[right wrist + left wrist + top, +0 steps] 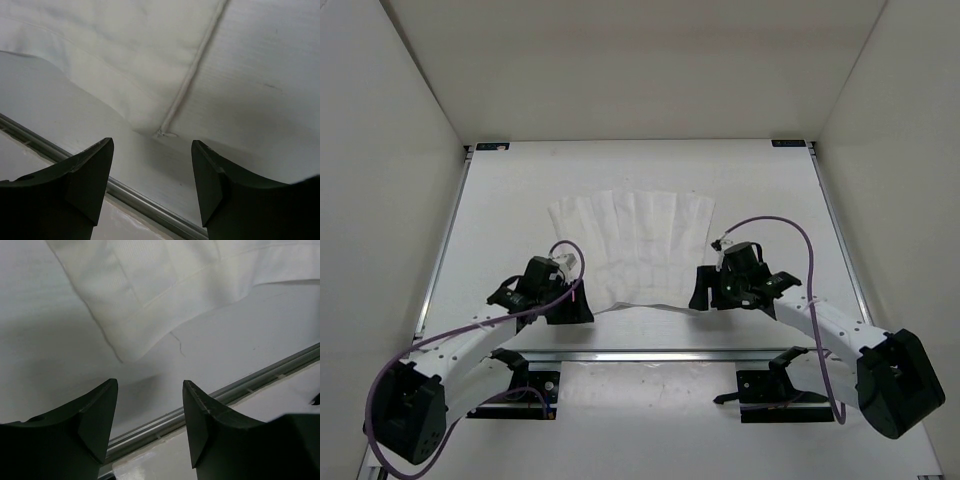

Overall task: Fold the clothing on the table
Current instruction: Flatten the skirt out

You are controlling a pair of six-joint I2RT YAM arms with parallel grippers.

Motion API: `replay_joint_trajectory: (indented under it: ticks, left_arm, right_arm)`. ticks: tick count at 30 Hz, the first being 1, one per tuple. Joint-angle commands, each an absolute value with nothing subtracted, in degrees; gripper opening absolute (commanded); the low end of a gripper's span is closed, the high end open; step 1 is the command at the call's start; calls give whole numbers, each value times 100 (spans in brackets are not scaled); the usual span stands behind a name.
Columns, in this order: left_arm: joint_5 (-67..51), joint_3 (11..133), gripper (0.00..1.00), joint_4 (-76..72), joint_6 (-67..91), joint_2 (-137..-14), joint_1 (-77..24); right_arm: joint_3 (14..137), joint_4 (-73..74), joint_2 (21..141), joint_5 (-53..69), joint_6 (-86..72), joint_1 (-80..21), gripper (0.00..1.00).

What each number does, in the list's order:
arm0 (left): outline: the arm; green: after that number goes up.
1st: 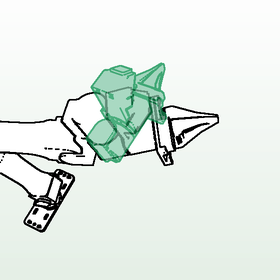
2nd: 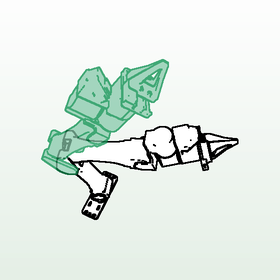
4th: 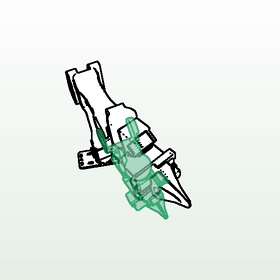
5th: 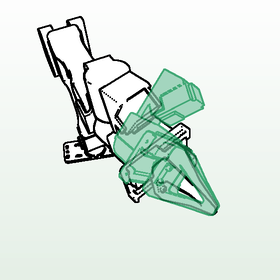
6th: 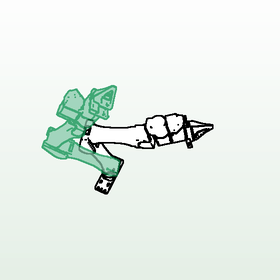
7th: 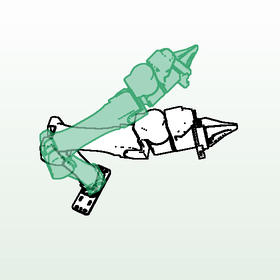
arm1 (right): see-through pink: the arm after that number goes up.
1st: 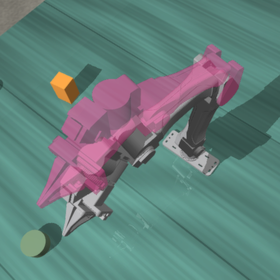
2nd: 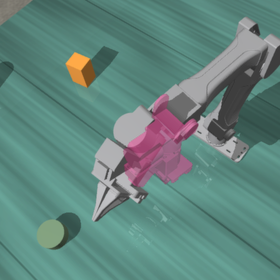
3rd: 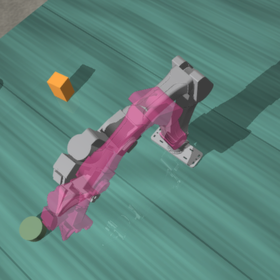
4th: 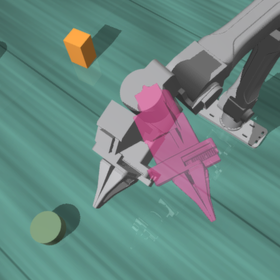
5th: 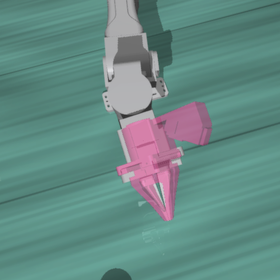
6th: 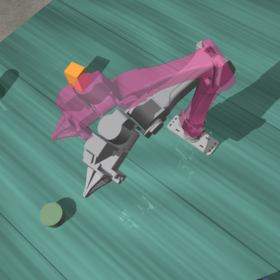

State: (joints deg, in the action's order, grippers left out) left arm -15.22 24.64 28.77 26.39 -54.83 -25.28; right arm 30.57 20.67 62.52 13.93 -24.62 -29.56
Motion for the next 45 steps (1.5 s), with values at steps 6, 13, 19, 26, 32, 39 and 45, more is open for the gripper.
replay_joint_trajectory:
  ticks: [6, 13, 19, 26, 32, 39, 45]
  left_arm:
    - [-889, 2092, 66, 1961, 3331, -5483, -2539]
    - [-247, 2258, 69, 1687, 3350, -6124, -2593]
    - [-26, 2373, 64, 1644, 3243, -6714, -2742]
    - [-9, 3232, 0, 1389, 3034, -7266, -2559]
    - [446, 7572, 0, 2890, 2075, -8823, -2144]
    - [519, 6835, 0, 2902, 2109, -8140, -2197]
    - [-95, 4425, 0, 2330, 2671, -7296, -2425]
  right_arm:
    - [2611, 1284, 6459, 1494, -2795, -3005, 61]
    - [2496, 739, 6943, 1503, -2883, -3085, 56]
    - [2627, 589, 7443, 1564, -2716, -2997, 18]
    - [3601, 492, 7830, 1793, -2286, -2559, 0]
    - [7763, 1940, 8982, 1602, -1355, -2135, 0]
    - [6912, 1908, 8308, 1423, -1344, -2241, 0]
    - [4908, 1854, 7560, 1617, -1739, -2478, 0]
